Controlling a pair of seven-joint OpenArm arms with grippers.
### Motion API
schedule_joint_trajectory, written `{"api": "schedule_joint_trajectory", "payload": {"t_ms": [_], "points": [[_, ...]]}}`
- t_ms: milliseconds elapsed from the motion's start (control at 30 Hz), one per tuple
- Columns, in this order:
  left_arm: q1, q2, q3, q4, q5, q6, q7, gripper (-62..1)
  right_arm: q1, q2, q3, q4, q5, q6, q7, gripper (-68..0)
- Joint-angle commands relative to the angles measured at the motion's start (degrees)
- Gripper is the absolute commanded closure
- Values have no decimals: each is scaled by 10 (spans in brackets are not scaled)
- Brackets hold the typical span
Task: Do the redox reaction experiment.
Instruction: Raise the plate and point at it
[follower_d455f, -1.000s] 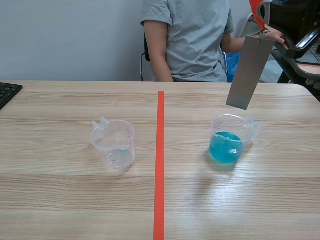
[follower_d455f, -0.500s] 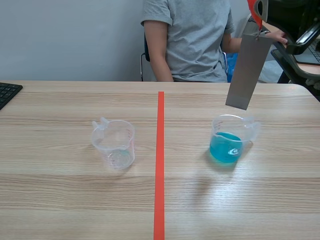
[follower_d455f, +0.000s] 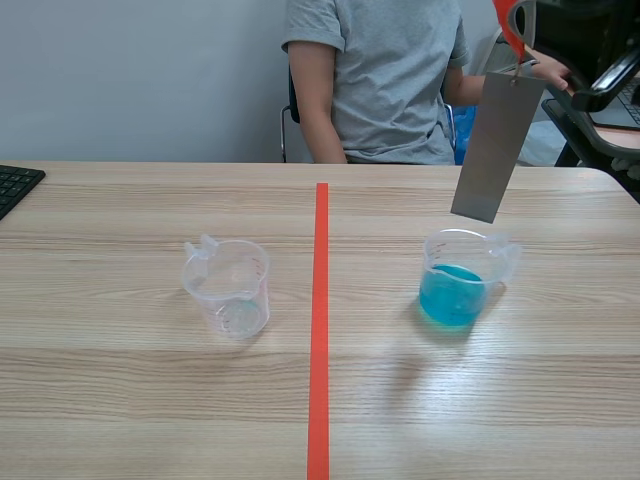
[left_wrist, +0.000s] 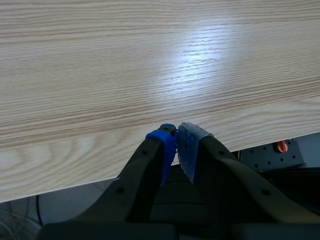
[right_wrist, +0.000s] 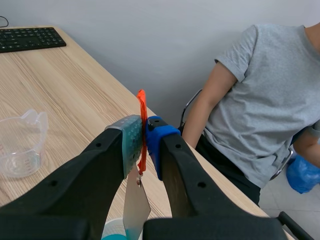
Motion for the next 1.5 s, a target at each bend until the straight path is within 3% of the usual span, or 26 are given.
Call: {"api": "schedule_joint_trajectory", "payload": {"t_ms": [0,367,600,800,1100,1267,1467], "points": [[0,-21,-5,9,-2,-12,-20,-53,8,10,7,7,9,3,7,-15],[-34,-149,-4,82,-4,-88,-32,-53,8,10,7,7,9,3,6,-15],[-154,-207,19,83,-4,-143,-32,-53,8,10,7,7,9,3,4,-15],[-286,-236,96,83,-4,-144,-23,-53,8,10,7,7,9,3,5,-15],[-514,-219,287,80,-3,-136,67,-52,8,10,7,7,9,3,3,-15],[-622,-174,388,56,-1,-122,111,-52,8,10,7,7,10,3,3,-15],[-723,-95,469,-31,1,-96,110,-51,8,10,7,7,10,3,3,-15]]}}
